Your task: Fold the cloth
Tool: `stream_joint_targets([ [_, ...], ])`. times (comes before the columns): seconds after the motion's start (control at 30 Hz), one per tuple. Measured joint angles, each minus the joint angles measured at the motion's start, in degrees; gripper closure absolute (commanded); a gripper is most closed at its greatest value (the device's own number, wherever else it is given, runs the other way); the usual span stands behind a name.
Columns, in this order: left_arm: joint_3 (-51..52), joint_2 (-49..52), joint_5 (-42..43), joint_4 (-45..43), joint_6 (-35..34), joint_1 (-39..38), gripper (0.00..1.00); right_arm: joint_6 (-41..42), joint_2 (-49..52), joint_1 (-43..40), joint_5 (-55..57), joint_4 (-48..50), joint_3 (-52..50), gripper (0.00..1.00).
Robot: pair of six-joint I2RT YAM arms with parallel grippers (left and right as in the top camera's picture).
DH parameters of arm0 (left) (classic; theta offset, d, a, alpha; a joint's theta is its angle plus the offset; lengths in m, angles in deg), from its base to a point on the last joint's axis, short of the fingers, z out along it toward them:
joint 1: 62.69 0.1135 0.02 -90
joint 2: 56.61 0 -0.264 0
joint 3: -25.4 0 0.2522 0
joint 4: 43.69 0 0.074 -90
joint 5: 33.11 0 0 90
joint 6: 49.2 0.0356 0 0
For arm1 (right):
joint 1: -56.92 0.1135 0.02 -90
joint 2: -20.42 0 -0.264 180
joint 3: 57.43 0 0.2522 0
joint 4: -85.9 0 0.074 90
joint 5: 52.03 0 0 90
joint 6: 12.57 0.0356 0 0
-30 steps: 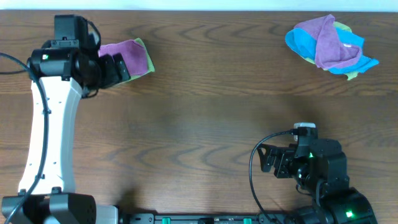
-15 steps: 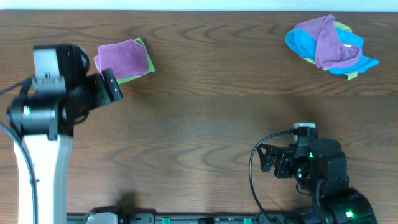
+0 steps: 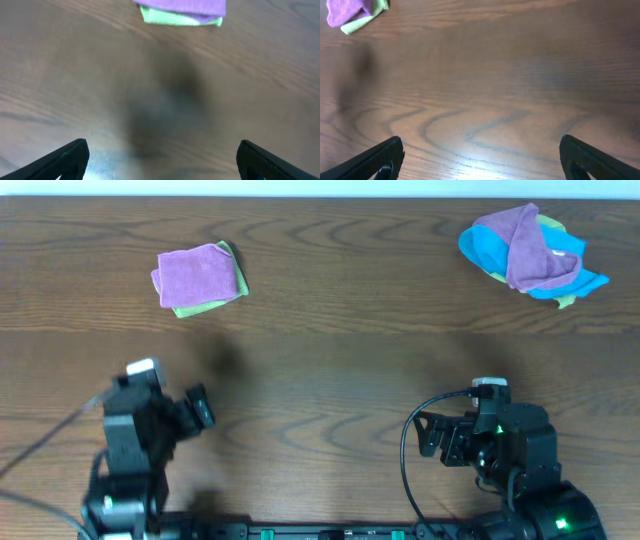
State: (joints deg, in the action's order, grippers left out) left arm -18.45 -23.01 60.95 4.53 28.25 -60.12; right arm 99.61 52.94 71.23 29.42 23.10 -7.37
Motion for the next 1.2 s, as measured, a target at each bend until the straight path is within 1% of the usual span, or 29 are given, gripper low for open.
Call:
stream_joint_targets([
  [0.2, 11.6, -18.4, -1.3, 1.7, 0.4, 0.0, 0.05, 0.0, 0.0, 0.0, 0.0, 0.0, 0.0, 0.01],
  [0.37, 15.7, -26.8, -2.6, 5.4, 0.4, 0.0, 0.05, 0.0, 0.0, 0.0, 0.0, 0.0, 0.0, 0.01],
  [0.63, 16.4, -31.0, -6.0, 11.8, 2.1, 0.0, 0.05, 0.0, 0.0, 0.0, 0.0, 0.0, 0.0, 0.01],
  [0.8, 16.4, -32.8, -6.0, 12.3, 3.4, 0.0, 0.05, 0.0, 0.0, 0.0, 0.0, 0.0, 0.0, 0.01],
  [1.2, 16.5, -32.8, -5.6, 12.3, 3.7, 0.0, 0.05, 0.0, 0.0, 0.0, 0.0, 0.0, 0.0, 0.01],
])
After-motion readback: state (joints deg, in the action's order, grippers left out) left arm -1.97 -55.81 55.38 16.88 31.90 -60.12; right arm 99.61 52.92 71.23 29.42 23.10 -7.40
